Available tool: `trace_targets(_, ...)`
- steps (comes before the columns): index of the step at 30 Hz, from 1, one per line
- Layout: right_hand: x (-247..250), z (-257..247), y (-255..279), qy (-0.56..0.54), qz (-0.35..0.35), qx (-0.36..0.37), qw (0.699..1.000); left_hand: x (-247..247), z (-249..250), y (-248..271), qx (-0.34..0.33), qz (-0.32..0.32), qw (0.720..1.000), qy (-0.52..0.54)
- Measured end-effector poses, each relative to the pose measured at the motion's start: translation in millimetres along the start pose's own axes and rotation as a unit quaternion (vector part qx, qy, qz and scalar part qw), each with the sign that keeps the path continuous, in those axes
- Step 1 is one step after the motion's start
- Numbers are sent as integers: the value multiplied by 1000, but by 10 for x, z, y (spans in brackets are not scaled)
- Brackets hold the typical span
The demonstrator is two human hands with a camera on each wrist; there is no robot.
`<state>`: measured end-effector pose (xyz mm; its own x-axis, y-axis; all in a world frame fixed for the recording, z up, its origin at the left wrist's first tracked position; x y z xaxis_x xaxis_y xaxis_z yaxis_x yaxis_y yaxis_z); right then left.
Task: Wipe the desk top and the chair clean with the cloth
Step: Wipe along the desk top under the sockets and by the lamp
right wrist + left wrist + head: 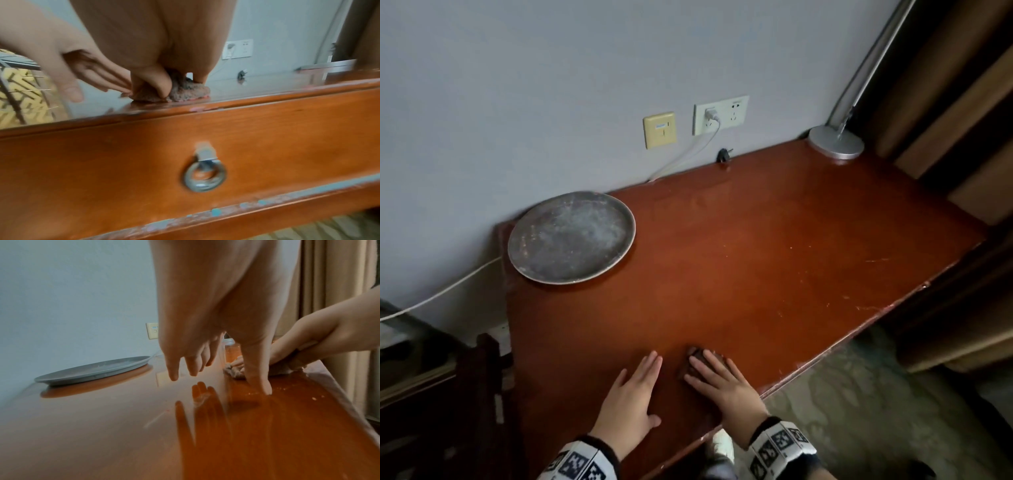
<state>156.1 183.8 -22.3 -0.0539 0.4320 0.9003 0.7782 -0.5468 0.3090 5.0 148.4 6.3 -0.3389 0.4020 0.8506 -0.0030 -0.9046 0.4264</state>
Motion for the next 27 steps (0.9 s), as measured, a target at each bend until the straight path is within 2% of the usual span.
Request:
trace_targets(3,163,544,213,-20,46,-83,995,-36,81,-39,4,-8,1000,6)
trace_targets(6,372,1097,517,-30,127,-198,971,-103,205,-93,16,-8,1000,4)
trace_targets(8,398,1355,627,-51,146,-261,953,-134,311,-162,31,-6,999,5)
trace_targets(9,386,1394,627,-60,141,-269,951,-142,376,-209,38,-6,999,7)
trace_targets(10,352,1375,585,-75,129,-262,953,-144,454,-267,44,-2,999,10)
trace_targets(11,318,1293,517,-70,116,-222,966,-140,544,-340,50,6,999,13)
trace_targets(13,165,1015,373,-15,71,-80,994,-119,746,-507,60,17,998,18)
trace_targets(14,87,922,353,3,25,-34,999,-99,852,-599,66,20,997,22)
trace_targets(16,94,1004,342,21,0,-1,1000,-74,1032,-789,79,27,996,32)
trace_targets(18,307,1354,377,-10,35,1,999,-96,1187,-941,98,5,994,54)
trace_targets(21,631,2058,492,-34,50,-87,994,-191,1370,-1045,131,-35,989,55)
trace_targets(23,748,2338,528,-30,45,-114,992,-234,1437,-1071,150,-43,987,30)
trace_targets(25,812,2362,509,-32,22,-120,992,-250,1471,-1077,163,-48,985,23)
trace_targets(27,745,2121,404,-24,27,-71,997,-223,1468,-1075,176,-49,983,30)
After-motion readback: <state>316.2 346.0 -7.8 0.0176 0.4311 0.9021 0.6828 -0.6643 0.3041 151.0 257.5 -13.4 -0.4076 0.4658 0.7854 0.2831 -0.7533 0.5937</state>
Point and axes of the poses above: each hand's wrist, its own y-axis away from the middle knuckle, its own x-axis out of the back of the hand, z = x × y, the point moved 6 cm from there along -y, towards the middle knuckle, and after that the axes turned 6 degrees about x, right-handed, at the moved point
